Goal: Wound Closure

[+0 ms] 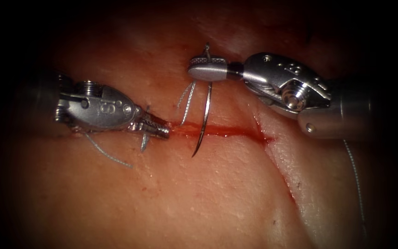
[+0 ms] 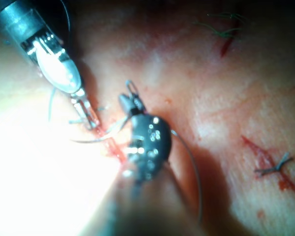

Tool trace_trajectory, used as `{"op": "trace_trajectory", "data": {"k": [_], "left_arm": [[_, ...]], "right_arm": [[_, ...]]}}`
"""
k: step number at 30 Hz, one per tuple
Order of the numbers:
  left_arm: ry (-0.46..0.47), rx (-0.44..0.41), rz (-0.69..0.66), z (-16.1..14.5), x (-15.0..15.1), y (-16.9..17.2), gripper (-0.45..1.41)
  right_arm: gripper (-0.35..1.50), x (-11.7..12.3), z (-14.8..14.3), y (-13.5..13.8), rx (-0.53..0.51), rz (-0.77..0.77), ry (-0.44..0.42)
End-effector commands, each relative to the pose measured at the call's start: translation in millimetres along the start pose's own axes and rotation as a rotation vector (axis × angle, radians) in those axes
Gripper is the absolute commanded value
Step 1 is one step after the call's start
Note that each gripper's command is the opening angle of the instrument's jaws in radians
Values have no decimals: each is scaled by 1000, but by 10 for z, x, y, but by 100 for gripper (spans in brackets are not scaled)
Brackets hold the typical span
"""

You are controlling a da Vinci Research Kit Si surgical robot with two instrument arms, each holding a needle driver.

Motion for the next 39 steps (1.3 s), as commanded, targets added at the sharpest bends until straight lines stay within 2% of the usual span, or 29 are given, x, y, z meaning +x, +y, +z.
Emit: {"op": "trace_trajectory", "data": {"k": [1, 10, 16, 27, 39], "left_arm": [[1, -6, -3, 9, -1, -2, -33], [-31, -11, -52, 13, -8, -21, -21], [-40, -13, -74, 25, -23, -44, -30], [-58, -49, -105, 46, -44, -59, -37], [-73, -58, -120, 40, -52, -72, -28]], "right_arm": [[-35, -4, 8, 0, 2, -1, 1], [-35, -5, 12, -6, -1, -30, 2], [-35, -8, 19, -8, -9, -111, -9], [-35, -7, 19, 1, -31, -260, -35], [-35, -13, 34, 10, -92, -444, -97]]}}
